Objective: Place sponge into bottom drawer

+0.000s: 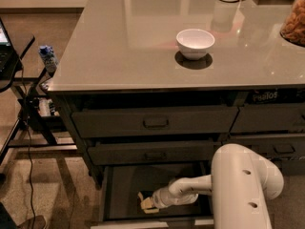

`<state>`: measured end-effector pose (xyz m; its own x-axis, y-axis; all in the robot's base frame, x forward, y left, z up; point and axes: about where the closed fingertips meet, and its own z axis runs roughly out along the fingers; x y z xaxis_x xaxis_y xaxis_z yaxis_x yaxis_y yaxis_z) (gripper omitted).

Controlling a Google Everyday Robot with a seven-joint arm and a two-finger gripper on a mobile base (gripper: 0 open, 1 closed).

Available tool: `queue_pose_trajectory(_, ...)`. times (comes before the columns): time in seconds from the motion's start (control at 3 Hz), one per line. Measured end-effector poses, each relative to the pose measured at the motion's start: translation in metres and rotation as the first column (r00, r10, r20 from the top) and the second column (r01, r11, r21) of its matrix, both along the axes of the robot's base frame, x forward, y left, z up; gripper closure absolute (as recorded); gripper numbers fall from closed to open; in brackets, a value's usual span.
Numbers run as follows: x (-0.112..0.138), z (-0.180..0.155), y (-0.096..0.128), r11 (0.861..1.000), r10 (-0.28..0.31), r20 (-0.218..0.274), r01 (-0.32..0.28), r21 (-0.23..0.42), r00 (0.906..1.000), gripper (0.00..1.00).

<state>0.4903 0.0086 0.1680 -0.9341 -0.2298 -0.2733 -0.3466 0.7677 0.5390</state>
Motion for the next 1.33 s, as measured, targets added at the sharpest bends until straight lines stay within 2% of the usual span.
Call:
queue_pose_trajectory(0.33,0.0099,-0.0148,0.0043,1.0,0.001,-0.004,-0.001,-0.002,1.0,1.0)
queue_pose_trajectory(0.67,0.0134,-0.0181,0.0052,1.0,-0.001,-0.003,0.001,-0.002,1.0,0.88)
queue_pose_trajectory(1.33,0.0133,-0.0181,0.0053,1.0,-0.001,-0.003,0.001,-0.002,1.0,0.41)
